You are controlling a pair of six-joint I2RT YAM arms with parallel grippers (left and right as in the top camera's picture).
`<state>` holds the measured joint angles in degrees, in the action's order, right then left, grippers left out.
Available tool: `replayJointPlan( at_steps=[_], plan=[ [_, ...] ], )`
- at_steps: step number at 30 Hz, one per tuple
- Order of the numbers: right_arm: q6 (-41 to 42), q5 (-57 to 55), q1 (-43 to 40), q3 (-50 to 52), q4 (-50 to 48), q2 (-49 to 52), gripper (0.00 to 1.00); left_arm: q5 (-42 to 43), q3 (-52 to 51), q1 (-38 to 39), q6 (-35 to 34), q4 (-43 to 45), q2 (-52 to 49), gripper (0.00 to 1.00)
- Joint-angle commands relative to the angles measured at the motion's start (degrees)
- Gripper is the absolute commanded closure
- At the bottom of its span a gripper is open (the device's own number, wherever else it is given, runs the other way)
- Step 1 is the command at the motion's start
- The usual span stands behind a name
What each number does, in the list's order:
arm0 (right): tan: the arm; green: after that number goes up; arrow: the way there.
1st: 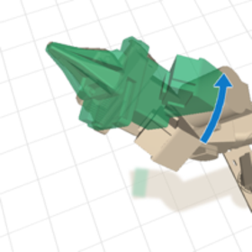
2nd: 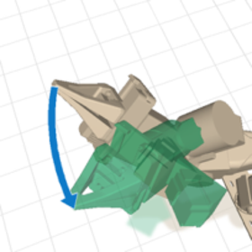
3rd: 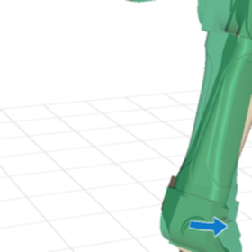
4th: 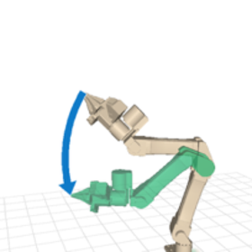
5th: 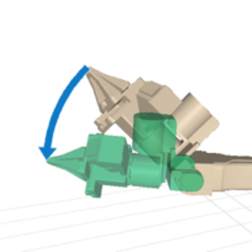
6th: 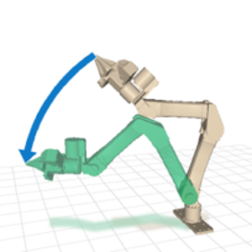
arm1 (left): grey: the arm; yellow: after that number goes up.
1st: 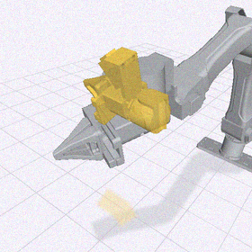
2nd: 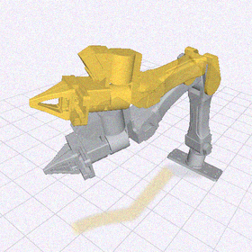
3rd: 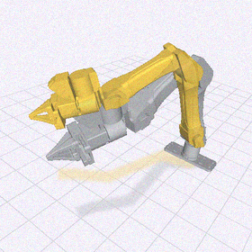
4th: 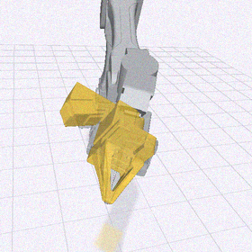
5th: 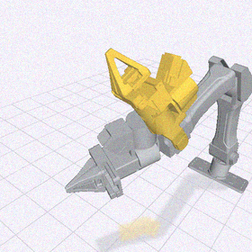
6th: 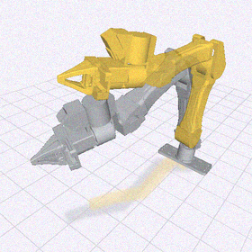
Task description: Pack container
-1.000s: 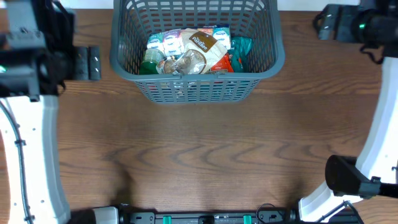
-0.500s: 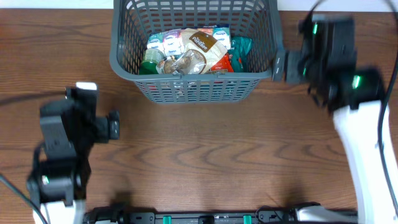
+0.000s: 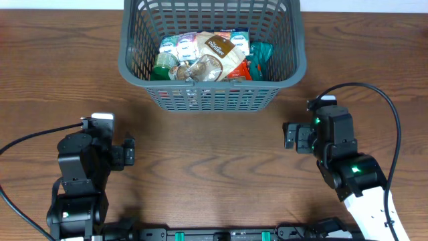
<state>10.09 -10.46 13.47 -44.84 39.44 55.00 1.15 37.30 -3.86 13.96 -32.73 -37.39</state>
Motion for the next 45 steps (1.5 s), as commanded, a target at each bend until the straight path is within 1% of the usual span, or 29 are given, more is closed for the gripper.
replayJointPlan(
  at_steps=[1, 26, 29, 31, 35, 41, 45],
  plan=[
    [-0.5, -1.7, 0.4, -0.9, -0.1, -1.0, 0.01, 0.3, 0.0, 0.1, 0.8, 0.2, 0.2, 0.01],
    [-0.5, -1.7, 0.4, -0.9, 0.2, -1.0, 0.01, 0.3, 0.0, 0.1, 0.8, 0.2, -0.6, 0.01],
    [-1.4, -1.8, 0.0, -0.9, 3.8, -3.0, 0.01, 0.3, 0.0, 0.1, 0.8, 0.2, -0.6, 0.01],
    [-1.5, -1.9, 0.0, -0.8, 6.9, -7.0, 0.01, 0.3, 0.0, 0.1, 0.8, 0.2, -0.6, 0.02],
    [-4.0, 0.1, -0.2, 0.9, 8.8, -17.2, 0.01, 0.3, 0.0, 0.1, 0.8, 0.2, -0.6, 0.01],
    [-7.1, 3.1, -2.1, 10.3, 8.7, -38.2, 0.01, 0.3, 0.0, 0.1, 0.8, 0.2, -0.6, 0.01],
    [-7.2, 4.9, -3.9, 17.3, 5.9, -47.9, 0.01, 0.3, 0.0, 0.1, 0.8, 0.2, -0.6, 0.01]
  ],
)
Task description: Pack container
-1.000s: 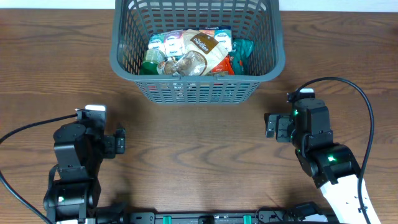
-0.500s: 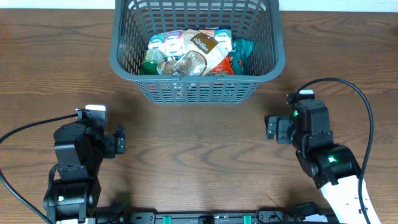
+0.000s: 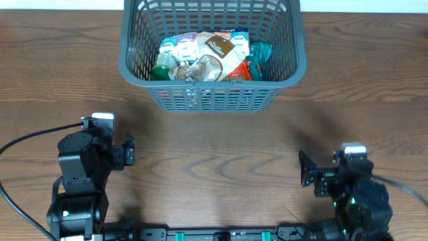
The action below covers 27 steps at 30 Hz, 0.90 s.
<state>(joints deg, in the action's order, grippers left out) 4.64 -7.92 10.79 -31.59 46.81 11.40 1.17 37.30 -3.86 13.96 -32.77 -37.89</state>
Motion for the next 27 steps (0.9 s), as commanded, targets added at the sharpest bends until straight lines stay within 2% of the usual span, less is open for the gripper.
replayJointPlan(
  at_steps=[1, 6, 14, 19, 27],
  plan=[
    [-1.8, 2.4, -1.6, 6.0, -3.5, -5.9, 0.01, 0.3, 0.0, 0.1, 0.8, 0.3, -0.1, 0.01],
    [-4.7, 3.7, -1.7, 16.9, -19.7, -10.0, 0.01, 0.3, 0.0, 0.1, 0.8, 0.3, -0.1, 0.02],
    [-11.5, 4.8, -0.6, 30.5, -45.7, -10.2, 0.01, 0.3, 0.0, 0.1, 0.8, 0.3, -0.1, 0.01],
    [-16.4, 4.4, -0.6, 31.3, -43.8, -11.1, 0.01, 0.3, 0.0, 0.1, 0.8, 0.3, -0.1, 0.02],
    [-15.4, 6.3, -0.6, 31.3, -42.3, -11.1, 0.01, 0.3, 0.0, 0.1, 0.8, 0.3, -0.1, 0.01]
  ],
)
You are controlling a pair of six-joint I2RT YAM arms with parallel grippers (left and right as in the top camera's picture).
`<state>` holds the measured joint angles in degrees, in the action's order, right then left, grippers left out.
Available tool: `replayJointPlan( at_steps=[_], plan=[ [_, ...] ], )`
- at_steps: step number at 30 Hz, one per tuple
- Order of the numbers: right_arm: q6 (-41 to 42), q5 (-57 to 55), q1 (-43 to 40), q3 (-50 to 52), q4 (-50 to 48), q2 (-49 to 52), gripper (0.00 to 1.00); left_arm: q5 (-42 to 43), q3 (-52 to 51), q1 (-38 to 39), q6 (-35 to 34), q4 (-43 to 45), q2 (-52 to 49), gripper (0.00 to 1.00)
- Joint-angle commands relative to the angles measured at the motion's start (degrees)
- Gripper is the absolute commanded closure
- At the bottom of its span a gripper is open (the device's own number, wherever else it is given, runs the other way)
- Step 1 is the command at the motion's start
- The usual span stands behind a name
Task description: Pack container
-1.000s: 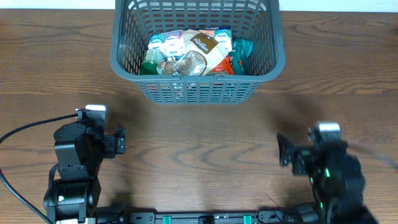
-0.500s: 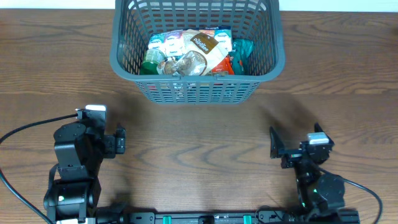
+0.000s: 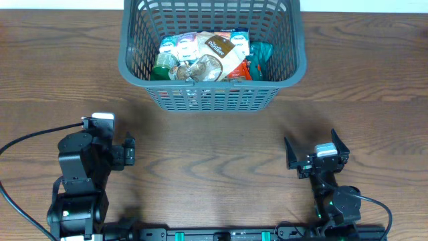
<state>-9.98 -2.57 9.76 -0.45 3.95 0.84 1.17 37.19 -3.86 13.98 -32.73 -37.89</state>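
Note:
The grey plastic basket (image 3: pixel 212 94) stands at the far middle of the wooden table. Inside it lie several snack packets (image 3: pixel 217 53) and a green-lidded jar (image 3: pixel 162 65). My left gripper (image 3: pixel 128 151) rests low at the near left, far from the basket; its fingers are too foreshortened to tell open from shut. At the near right, my right gripper (image 3: pixel 313 148) sits folded back, its two black fingers (image 3: pixel 291 152) spread apart with nothing between them.
Black cables run from both arms across the near table. The mounting rail (image 3: pixel 214 234) lies along the front edge. Bare wood (image 3: pixel 214 154) stretches between the two arms and the basket.
The right arm has shifted slightly left and away from the front edge. Its fingers now show spread wide apart. The left arm and basket contents are unchanged.
The right gripper first hung mid-right, closer to the basket's right corner. It then stood drawn back near the front edge. Now it sits folded at the near right with its fingers spread. The left arm stayed still throughout.

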Motion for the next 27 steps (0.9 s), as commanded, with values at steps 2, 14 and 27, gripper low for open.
replayJointPlan(
  at_steps=[2, 14, 27],
  plan=[
    [-0.8, 0.9, 0.4, 0.1, 0.6, -0.6, 0.01, 0.3, 0.2, 0.1, 0.8, 0.2, -0.1, 0.01],
    [-0.8, 0.9, 0.4, 0.1, 0.5, -0.6, 0.01, 0.3, 0.2, 0.1, 0.8, 0.2, -0.1, 0.02],
    [-0.8, 0.9, -0.5, 0.1, 0.2, -0.6, 0.01, 0.3, 0.2, 0.1, 0.8, 0.2, -0.1, 0.01]
  ],
)
